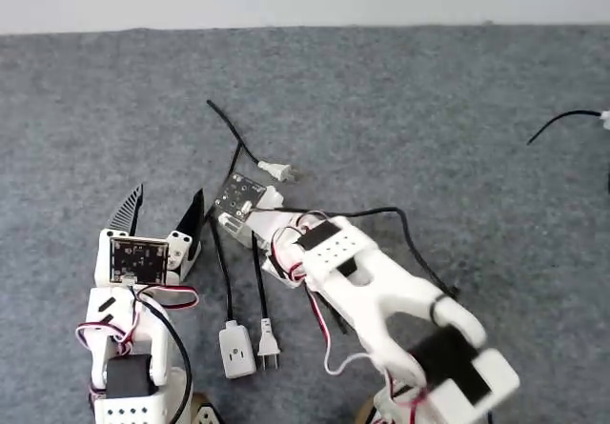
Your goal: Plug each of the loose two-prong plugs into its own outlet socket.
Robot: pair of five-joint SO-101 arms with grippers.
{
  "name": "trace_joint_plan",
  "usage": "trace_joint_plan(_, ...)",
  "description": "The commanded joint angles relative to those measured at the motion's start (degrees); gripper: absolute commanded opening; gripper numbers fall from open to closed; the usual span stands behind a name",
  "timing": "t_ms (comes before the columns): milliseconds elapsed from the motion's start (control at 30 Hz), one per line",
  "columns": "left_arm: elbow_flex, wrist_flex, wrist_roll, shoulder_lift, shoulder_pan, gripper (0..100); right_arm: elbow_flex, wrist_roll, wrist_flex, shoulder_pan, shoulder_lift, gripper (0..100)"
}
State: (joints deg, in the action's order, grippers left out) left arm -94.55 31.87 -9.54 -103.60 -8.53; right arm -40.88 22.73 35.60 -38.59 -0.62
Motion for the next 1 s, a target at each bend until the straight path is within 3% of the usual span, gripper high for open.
trace_joint_plan(0,0.66,-1.85,0.44,-1.14,-0.18,28,0.62,0.44,-2.86,0.4,1.71,11.8)
trace_joint_plan(200,0.66,-1.85,0.44,-1.14,-0.18,28,4.04,0.44,1.36,-0.13,1.8,22.6)
trace_joint_plan(400,0.66,-1.85,0.44,-1.14,-0.18,28,9.49,0.44,9.54,0.31,1.89,22.7)
trace_joint_plan(800,0.66,-1.85,0.44,-1.14,-0.09,28,12.48,0.44,10.15,0.31,1.89,22.4)
trace_joint_plan(867,0.66,-1.85,0.44,-1.14,-0.09,28,12.48,0.44,10.15,0.31,1.89,17.5)
trace_joint_plan(967,0.66,-1.85,0.44,-1.14,-0.09,28,12.57,0.35,10.07,0.31,2.33,0.0)
